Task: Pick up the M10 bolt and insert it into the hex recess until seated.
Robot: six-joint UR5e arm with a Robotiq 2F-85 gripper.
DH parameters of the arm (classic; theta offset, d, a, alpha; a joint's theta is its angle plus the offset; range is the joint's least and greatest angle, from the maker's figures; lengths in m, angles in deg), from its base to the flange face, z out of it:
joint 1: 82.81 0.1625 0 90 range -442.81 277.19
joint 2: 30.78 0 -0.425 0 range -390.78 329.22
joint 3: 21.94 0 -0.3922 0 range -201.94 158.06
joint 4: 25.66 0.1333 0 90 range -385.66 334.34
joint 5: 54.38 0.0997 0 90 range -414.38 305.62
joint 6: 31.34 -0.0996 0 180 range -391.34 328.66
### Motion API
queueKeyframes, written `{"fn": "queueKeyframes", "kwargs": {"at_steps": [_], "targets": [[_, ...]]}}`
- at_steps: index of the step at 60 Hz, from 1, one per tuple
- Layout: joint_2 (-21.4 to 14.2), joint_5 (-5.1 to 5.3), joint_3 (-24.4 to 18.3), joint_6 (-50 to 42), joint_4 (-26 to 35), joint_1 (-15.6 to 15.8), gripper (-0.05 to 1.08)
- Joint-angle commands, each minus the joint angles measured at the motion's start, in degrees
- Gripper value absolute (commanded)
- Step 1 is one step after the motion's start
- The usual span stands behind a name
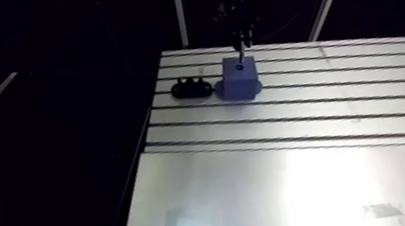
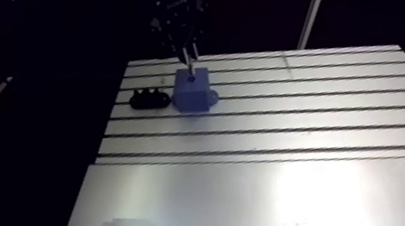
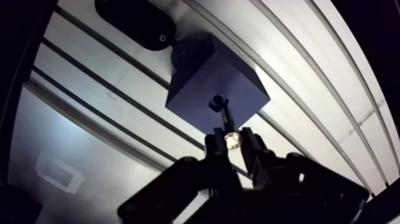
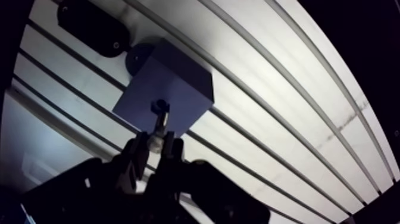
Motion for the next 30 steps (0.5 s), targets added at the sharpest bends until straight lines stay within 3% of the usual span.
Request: {"fn": "queueKeyframes", "kwargs": {"at_steps": [1,30], "targets": [[0.0,-0.01,0.0,0.0,-0.1,0.0,1.03],[0.1,0.08,0.1,0.0,0.0,0.4,1.03]]}}
